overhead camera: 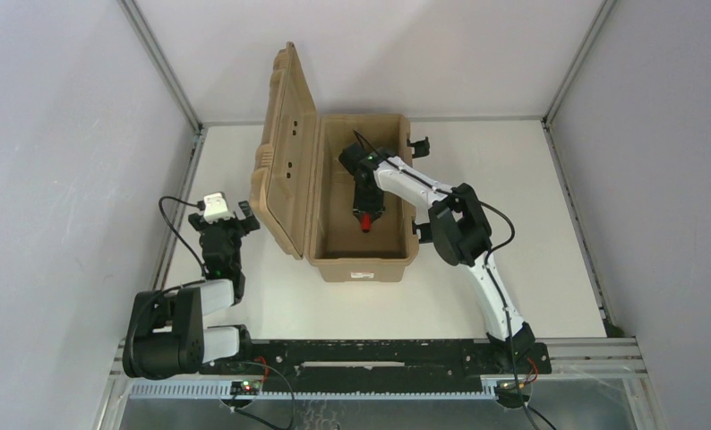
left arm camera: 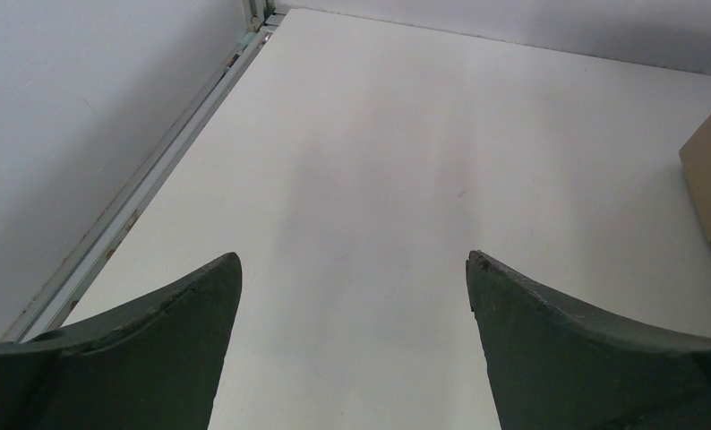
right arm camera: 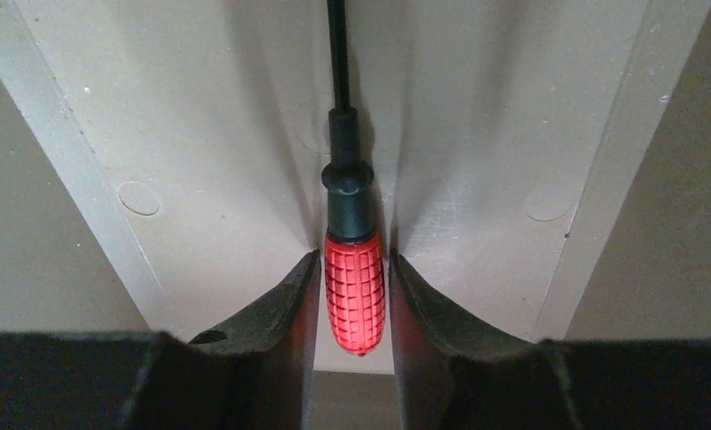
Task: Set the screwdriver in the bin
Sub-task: Place the screwdriver in the bin.
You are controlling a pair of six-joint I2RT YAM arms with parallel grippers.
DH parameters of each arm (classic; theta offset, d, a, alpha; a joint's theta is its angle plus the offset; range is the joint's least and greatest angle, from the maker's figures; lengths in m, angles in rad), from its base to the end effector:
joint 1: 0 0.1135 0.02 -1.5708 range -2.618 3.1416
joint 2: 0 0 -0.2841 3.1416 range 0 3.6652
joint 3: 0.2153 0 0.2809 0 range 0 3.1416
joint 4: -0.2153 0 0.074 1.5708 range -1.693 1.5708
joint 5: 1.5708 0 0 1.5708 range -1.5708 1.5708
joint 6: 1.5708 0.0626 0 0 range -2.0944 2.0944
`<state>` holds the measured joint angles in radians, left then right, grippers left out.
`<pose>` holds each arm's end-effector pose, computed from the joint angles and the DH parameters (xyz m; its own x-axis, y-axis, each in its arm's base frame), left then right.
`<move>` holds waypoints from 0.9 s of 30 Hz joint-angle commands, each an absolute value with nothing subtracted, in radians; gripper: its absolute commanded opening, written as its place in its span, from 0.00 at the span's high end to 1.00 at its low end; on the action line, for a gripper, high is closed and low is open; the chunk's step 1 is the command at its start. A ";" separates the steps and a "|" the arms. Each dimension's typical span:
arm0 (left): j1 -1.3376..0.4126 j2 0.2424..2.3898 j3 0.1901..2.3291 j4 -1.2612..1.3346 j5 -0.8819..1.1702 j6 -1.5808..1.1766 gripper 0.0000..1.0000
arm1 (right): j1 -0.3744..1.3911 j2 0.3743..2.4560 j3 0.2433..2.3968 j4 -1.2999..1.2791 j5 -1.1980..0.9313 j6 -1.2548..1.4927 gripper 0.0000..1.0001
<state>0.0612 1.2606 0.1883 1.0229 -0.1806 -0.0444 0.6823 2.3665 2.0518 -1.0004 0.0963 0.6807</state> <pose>0.2514 0.0267 0.1650 -0.0386 -0.0461 -0.9982 -0.2412 0.9698 -0.0355 0.4205 0.3339 0.1526 -0.9667 0.0217 -0.2551 -0.0005 0.9962 0.0869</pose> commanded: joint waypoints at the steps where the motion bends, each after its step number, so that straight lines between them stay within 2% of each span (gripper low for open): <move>1: 0.064 1.257 0.193 1.052 -0.182 -0.030 0.00 | 0.683 2.364 2.050 -0.988 0.091 0.667 0.57; 20: 0.064 1.258 0.193 1.052 -0.181 -0.031 0.00 | 0.685 2.192 2.078 -1.006 0.111 0.620 0.42; 27: 0.063 1.258 0.193 1.052 -0.181 -0.030 0.00 | 0.686 2.123 2.125 -1.022 0.123 0.574 0.31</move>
<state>0.0612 1.2606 0.1879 1.0229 -0.1806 -0.0444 0.6823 2.2124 2.0705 -1.0103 0.0998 0.6205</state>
